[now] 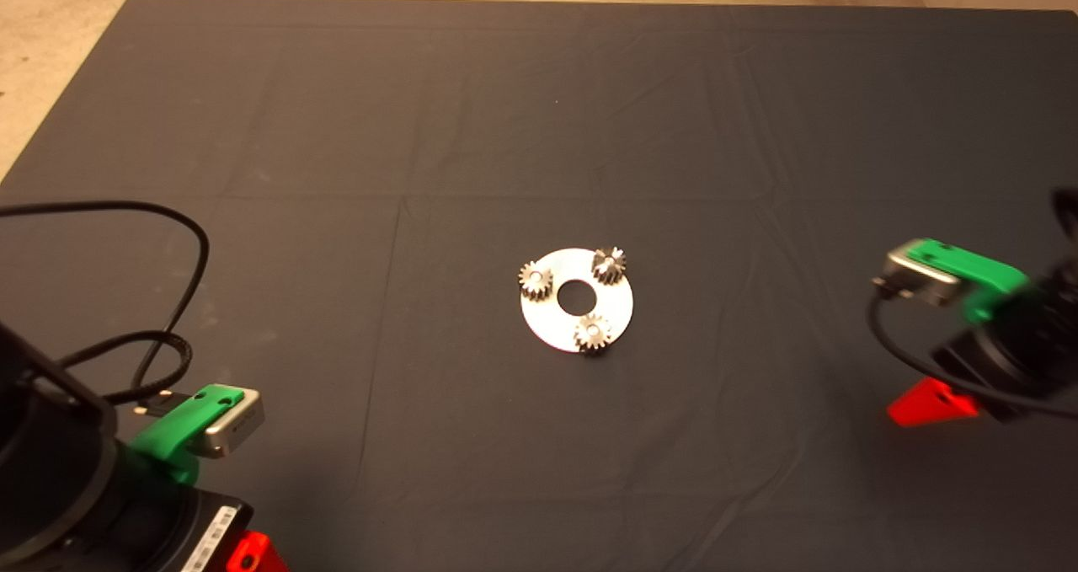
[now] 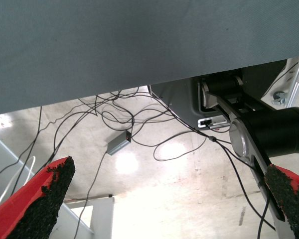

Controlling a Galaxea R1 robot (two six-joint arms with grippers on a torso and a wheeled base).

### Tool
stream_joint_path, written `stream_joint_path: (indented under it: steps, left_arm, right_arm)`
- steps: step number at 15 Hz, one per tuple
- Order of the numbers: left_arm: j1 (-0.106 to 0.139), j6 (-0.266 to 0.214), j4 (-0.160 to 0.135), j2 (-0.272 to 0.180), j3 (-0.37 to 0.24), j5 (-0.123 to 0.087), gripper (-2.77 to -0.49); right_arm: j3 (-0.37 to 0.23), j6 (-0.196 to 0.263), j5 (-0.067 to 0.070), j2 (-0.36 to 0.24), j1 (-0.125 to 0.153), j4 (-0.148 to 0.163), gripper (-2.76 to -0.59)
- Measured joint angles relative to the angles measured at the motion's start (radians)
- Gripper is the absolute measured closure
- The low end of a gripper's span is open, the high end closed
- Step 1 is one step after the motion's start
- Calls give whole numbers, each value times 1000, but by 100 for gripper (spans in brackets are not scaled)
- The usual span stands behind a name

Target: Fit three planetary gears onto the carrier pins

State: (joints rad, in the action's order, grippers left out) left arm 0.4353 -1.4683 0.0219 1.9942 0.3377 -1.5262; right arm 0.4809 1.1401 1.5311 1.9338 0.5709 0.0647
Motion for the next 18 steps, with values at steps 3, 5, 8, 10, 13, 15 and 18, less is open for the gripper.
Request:
stream_joint_path:
  steps: [3,5,8,10,13,15,18]
  left_arm:
    - [0,7,0,6,0,3,-276]
    - [3,7,-4,5,0,0,-276]
    - [25,9,-3,6,0,1,-276]
    - [31,9,-3,5,0,0,-276]
    - [31,9,-4,-2,0,0,-276]
    - [37,9,-4,0,0,1,-276]
    - [37,9,-4,-2,0,0,-276]
  right_arm:
    - [-25,37,10,-57,1,21,-234]
    - [-40,49,-2,-60,5,30,-234]
    - [-50,67,1,-85,6,41,-248]
    - [-54,74,3,-89,6,42,-260]
    - [-57,78,-2,-83,6,43,-275]
    - [-57,80,1,-83,6,45,-275]
    - [-57,81,0,-79,6,47,-275]
